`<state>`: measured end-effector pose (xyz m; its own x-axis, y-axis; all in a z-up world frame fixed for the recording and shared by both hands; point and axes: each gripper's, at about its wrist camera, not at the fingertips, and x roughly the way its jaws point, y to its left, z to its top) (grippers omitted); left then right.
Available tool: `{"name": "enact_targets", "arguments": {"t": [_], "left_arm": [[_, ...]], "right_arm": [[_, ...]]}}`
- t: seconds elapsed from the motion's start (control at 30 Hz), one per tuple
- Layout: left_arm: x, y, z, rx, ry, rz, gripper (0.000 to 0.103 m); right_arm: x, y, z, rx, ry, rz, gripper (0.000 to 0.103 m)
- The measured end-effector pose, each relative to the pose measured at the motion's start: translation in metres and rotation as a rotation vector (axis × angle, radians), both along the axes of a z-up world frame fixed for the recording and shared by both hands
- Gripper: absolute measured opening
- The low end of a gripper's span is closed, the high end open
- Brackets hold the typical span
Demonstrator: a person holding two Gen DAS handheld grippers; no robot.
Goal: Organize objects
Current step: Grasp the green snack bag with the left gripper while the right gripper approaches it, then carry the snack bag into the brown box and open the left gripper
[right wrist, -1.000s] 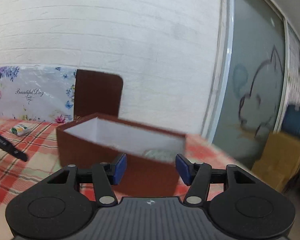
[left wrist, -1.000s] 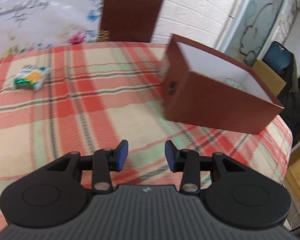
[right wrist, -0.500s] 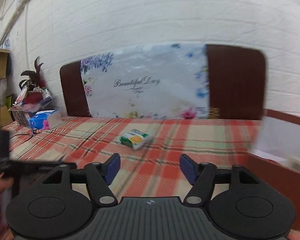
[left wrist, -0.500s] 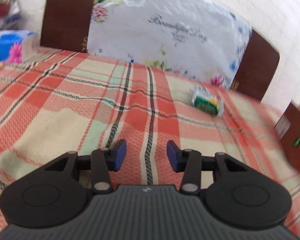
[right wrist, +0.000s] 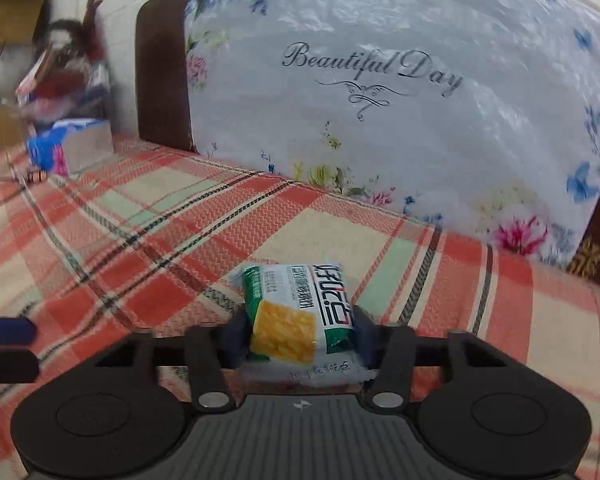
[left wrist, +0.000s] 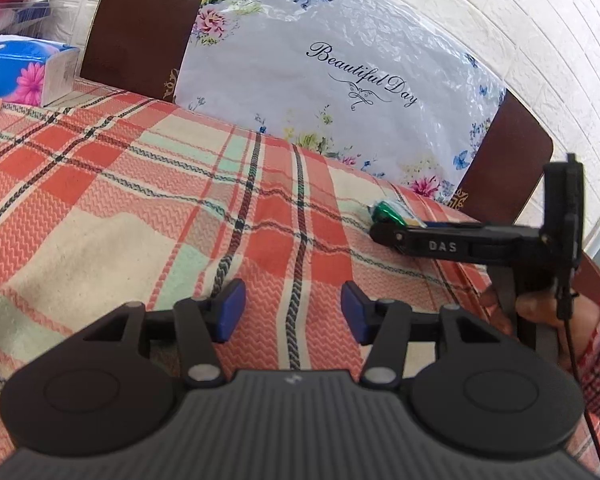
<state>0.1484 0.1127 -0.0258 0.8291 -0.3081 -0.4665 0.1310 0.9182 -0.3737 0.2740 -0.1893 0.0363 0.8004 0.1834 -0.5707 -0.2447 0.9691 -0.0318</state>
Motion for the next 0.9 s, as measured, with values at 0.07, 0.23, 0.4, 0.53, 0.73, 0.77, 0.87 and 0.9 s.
{"name": "enact_targets", "arguments": {"t": [0.07, 0.23, 0.4, 0.53, 0.73, 0.77, 0.87, 0.9], "left_arm": [[0.0, -0.001, 0.0, 0.005, 0.0, 0.0, 0.055], [0.0, -0.004, 0.001, 0.032, 0.0, -0.002, 0.055], [-0.003, -0.017, 0.004, 0.12, 0.0, -0.007, 0.059], [-0.011, -0.046, 0.013, 0.27, 0.044, -0.018, 0.065], [-0.065, -0.108, 0.053, 0.091, 0.123, -0.292, 0.065], [-0.071, -0.119, 0.057, 0.062, 0.151, -0.342, 0.065], [-0.079, -0.148, 0.055, 0.059, 0.254, -0.426, 0.065], [-0.079, -0.153, 0.051, 0.06, 0.283, -0.433, 0.065]], "right_arm": [[-0.019, -0.003, -0.001, 0.013, -0.007, -0.023, 0.044], [-0.109, -0.026, -0.006, 0.072, 0.0, -0.062, 0.044], [-0.215, -0.038, -0.012, 0.068, 0.001, -0.195, 0.044], [-0.263, -0.036, -0.014, 0.058, -0.015, -0.281, 0.072], [-0.278, -0.04, -0.016, 0.067, -0.011, -0.277, 0.081], [-0.277, -0.04, -0.016, 0.067, -0.01, -0.277, 0.081], [-0.28, -0.037, -0.014, 0.079, -0.023, -0.288, 0.081], [-0.28, -0.039, -0.015, 0.081, -0.023, -0.294, 0.081]]}}
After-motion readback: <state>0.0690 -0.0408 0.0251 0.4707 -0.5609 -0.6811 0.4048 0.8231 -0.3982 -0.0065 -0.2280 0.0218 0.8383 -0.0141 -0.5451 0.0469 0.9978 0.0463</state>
